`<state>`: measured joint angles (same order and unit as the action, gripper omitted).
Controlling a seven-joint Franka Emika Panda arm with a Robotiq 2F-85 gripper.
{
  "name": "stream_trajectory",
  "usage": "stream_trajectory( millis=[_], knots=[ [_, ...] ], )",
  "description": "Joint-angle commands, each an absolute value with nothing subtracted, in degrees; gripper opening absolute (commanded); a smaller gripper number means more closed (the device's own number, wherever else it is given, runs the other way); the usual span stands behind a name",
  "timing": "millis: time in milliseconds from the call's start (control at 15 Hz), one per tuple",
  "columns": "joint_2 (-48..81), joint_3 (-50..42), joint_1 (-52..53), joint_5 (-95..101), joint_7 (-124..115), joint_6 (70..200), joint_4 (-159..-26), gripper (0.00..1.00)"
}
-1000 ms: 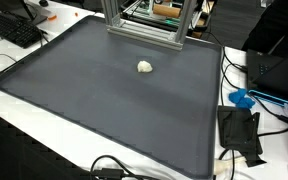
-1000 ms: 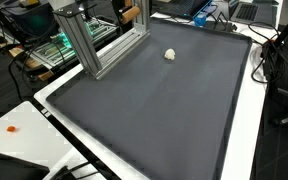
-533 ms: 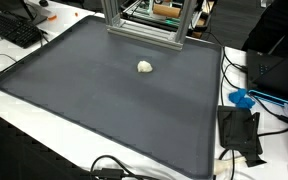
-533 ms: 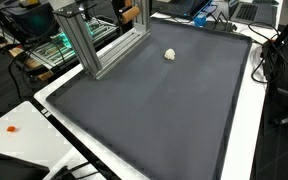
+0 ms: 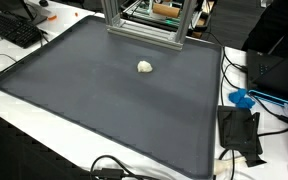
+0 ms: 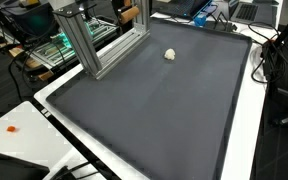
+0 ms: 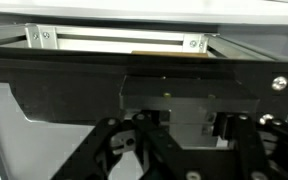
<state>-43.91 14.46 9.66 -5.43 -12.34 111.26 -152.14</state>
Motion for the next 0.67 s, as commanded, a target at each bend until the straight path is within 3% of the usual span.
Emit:
stream_trajectory(
  millis=[0,400,467,600],
  knots=[
    [-42.7,14.4,9.4,-5.0,-13.1,109.0,-150.9,0.34],
    [-41.7,14.3,8.9,-4.3,-13.1,108.1,-149.1,0.34],
    [-41.6,14.2,8.8,-4.4,-13.2,108.0,-149.0,0.75],
    [-41.3,14.2,8.6,-4.6,-13.5,107.7,-148.5,0.92]
  ],
)
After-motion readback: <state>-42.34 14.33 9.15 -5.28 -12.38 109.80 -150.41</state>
